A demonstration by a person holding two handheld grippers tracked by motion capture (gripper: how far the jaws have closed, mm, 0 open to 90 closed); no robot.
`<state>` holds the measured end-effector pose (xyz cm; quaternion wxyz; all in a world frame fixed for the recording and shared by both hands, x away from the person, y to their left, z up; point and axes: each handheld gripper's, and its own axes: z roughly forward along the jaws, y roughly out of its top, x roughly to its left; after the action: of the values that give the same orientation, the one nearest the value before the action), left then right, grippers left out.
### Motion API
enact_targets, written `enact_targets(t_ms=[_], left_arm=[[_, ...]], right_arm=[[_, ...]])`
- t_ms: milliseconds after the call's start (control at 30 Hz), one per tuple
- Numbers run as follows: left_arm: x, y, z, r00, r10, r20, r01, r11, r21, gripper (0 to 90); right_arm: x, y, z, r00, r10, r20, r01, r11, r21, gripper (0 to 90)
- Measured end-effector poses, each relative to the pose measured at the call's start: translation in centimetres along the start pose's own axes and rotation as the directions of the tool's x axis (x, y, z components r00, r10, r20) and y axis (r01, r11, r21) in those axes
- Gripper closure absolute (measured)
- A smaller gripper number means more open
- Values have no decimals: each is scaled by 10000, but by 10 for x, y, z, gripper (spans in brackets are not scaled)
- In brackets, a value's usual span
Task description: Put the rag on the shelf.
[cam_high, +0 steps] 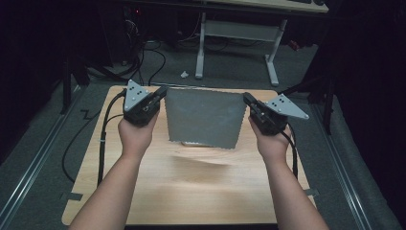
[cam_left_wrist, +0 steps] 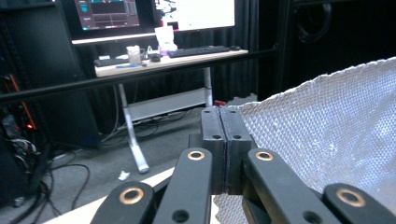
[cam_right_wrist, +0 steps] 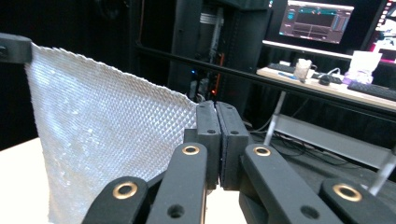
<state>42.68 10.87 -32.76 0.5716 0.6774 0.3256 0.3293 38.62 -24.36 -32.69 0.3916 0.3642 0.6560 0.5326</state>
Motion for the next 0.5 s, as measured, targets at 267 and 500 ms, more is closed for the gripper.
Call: enact_targets(t_ms=[267,500], left_arm=[[14,8,35,9988,-356,-328,371,9981,482,899],[24,3,71,9964,-635,-563,709,9877,1397,899]], right_arm=[[-15,6,30,9992,-120,383,106,9992,382,900],[-34,2,70,9975,-276,646,187,9908,1338,900]])
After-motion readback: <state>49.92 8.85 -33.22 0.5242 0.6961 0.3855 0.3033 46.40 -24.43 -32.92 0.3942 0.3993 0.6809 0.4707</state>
